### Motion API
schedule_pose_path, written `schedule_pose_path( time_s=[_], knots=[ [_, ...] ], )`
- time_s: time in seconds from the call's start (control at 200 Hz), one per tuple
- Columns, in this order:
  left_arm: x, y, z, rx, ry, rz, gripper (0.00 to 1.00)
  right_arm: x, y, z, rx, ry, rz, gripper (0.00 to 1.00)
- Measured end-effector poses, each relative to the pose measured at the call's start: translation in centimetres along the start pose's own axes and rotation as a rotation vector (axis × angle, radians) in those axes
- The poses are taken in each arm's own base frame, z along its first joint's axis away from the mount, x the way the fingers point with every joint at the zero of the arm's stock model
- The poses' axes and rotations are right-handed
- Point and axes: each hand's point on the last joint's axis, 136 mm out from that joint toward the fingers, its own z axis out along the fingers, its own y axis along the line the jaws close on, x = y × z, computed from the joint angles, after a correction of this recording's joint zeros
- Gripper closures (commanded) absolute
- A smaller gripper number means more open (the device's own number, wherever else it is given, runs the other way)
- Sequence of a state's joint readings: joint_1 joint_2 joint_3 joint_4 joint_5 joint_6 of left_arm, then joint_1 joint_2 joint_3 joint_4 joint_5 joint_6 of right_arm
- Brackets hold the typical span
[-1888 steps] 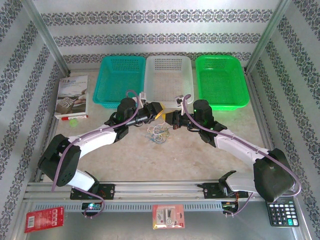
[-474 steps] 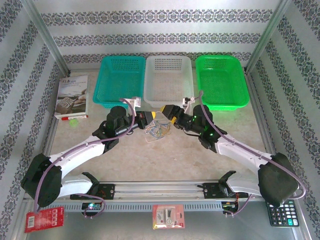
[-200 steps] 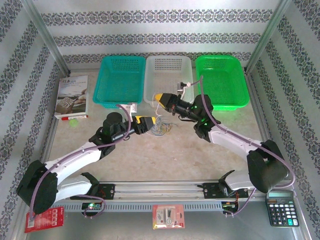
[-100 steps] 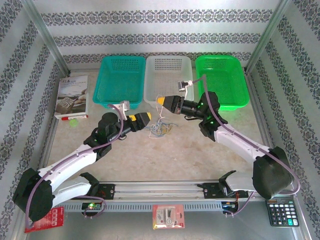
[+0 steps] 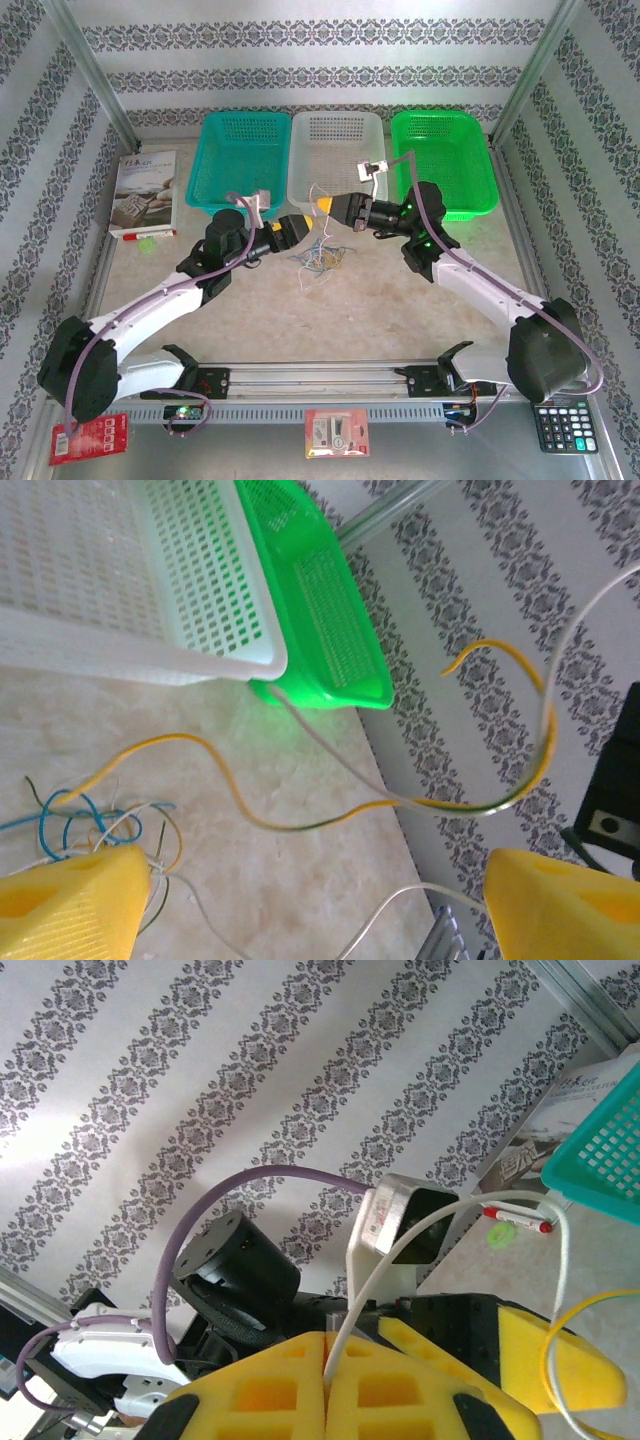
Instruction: Untangle the cables
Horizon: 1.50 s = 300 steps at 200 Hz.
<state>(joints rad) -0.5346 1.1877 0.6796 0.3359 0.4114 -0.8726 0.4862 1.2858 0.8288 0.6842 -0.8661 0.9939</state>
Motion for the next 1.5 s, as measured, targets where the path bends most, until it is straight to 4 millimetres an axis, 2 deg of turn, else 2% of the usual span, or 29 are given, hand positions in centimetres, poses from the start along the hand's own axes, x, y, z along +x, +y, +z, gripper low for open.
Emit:
schedule_pose_path(
  time_s=[0.35,0.475,0.55,0.61,0.794,0.894,1.019,1.229,1.314,1.404,1.499],
  knots=[
    [0.2,-0.6,0.5,0.043,0.017,0.013,0.14,1.0,-1.9,0.9,0.020,0.031,0.043,1.00],
    [0.1,-0.4,0.9,0.035,0.019,0.018,0.17,1.8,-2.1,1.5,0.016,0.053,0.056,1.00],
    [0.1,-0.1,1.1,0.024,0.018,0.020,0.23,2.1,-1.9,1.7,0.010,0.059,0.056,1.00],
    [0.1,0.2,1.3,0.017,0.018,0.026,0.31,2.2,-1.8,1.8,0.007,0.062,0.055,1.00],
    [-0.1,0.8,1.8,0.003,0.000,0.032,0.86,2.3,-1.5,1.9,0.001,0.066,0.054,1.00],
    [0.1,1.3,2.0,-0.001,-0.006,0.035,1.00,2.2,-1.2,1.8,-0.004,0.062,0.047,1.00],
    [1.2,2.6,2.1,-0.014,0.007,0.032,1.00,2.0,-0.8,1.6,-0.007,0.057,0.040,1.00],
    [2.1,3.5,1.8,0.002,-0.002,0.039,1.00,2.3,-1.4,1.6,0.017,0.067,0.069,1.00],
    [2.4,3.8,2.0,0.012,-0.005,0.042,0.94,2.4,-1.7,1.6,0.026,0.068,0.078,1.00],
    [2.8,4.3,2.2,0.018,-0.002,0.042,0.80,2.6,-1.9,1.5,0.036,0.071,0.090,1.00],
    [4.9,7.1,2.5,-0.047,0.047,0.004,0.75,1.7,-1.1,1.4,0.012,0.048,0.052,1.00]
  ],
)
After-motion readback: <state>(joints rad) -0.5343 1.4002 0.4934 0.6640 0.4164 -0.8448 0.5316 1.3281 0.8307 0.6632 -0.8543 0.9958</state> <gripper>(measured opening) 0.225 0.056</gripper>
